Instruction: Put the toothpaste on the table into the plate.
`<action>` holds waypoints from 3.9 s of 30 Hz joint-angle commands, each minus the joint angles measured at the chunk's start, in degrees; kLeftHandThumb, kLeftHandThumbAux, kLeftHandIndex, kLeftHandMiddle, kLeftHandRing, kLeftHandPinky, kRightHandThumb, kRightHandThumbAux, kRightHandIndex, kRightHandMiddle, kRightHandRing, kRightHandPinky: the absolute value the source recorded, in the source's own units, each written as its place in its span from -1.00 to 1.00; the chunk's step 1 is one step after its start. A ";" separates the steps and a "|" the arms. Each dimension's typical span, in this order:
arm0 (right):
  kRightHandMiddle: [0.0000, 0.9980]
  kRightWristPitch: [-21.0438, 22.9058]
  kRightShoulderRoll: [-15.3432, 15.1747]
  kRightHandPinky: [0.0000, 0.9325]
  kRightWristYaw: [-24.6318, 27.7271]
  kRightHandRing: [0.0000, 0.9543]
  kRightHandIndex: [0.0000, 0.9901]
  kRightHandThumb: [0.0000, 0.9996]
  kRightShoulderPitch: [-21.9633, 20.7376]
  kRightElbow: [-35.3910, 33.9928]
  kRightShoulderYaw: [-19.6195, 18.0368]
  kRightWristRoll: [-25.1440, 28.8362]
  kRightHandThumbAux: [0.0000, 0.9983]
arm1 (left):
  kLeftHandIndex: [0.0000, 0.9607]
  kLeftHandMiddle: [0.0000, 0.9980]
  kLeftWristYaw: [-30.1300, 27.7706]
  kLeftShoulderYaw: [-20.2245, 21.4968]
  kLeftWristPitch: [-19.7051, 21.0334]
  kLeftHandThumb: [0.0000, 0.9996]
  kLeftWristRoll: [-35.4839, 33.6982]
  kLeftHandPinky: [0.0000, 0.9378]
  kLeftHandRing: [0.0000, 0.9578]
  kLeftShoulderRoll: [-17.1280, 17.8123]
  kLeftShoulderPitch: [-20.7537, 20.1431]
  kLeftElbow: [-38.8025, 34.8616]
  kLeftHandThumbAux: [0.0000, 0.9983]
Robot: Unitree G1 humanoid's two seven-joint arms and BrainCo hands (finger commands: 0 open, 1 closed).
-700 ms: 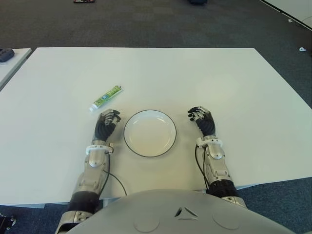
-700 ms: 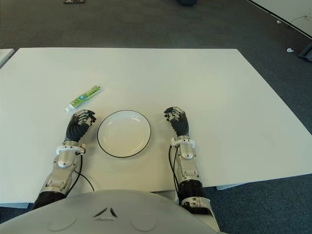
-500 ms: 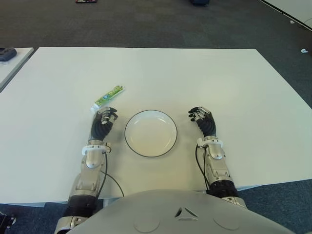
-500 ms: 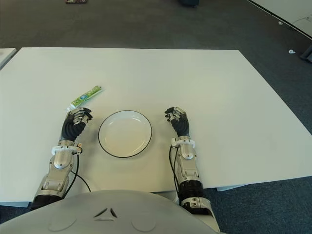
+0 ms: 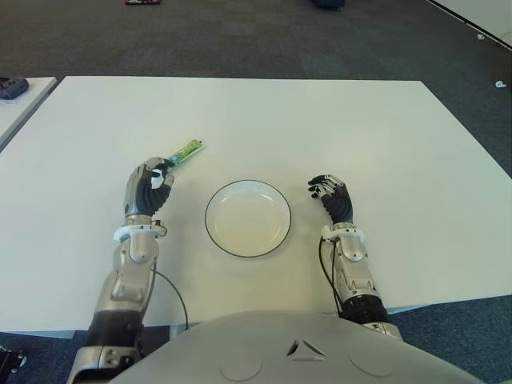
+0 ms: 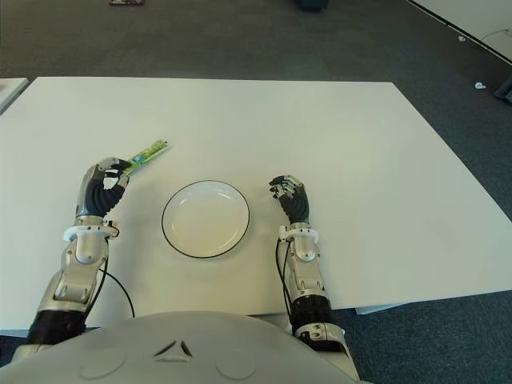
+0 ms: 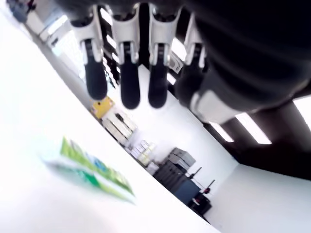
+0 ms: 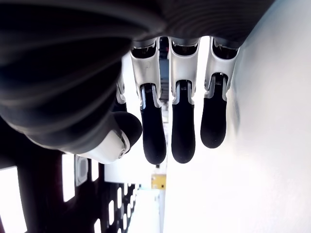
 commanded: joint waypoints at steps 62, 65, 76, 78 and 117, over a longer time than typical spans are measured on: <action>-0.04 2.71 0.76 0.12 -1.11 0.03 -0.13 0.42 3.60 -3.07 0.02 0.29 0.46 | -1.00 -1.00 -31.44 -35.69 9.00 -0.13 19.16 -1.00 -1.00 19.98 -36.97 36.05 -0.67; -0.04 3.44 0.77 0.12 -1.14 0.03 -0.13 0.42 3.65 -3.38 -0.13 0.45 0.46 | -1.00 -1.00 -32.45 -36.75 8.21 -0.14 19.26 -1.00 -1.00 19.63 -37.53 37.12 -0.66; -0.05 4.49 0.85 0.15 -1.28 0.03 -0.13 0.42 3.92 -4.28 -0.22 0.50 0.46 | -1.00 -1.00 -34.96 -37.57 6.29 -0.08 18.26 -1.00 -1.00 19.86 -37.14 35.74 -0.62; -0.05 4.52 0.85 0.15 -1.27 0.03 -0.13 0.42 3.94 -4.35 -0.22 0.50 0.46 | -1.00 -1.00 -35.63 -37.75 5.94 -0.07 18.31 -1.00 -1.00 20.05 -37.06 35.13 -0.62; -0.03 6.13 1.25 0.11 -1.63 0.03 -0.13 0.41 5.11 -6.88 0.07 0.29 0.46 | -1.00 -1.00 -31.40 -33.25 29.66 -0.02 18.15 -1.00 -1.00 10.29 -24.00 19.85 -0.56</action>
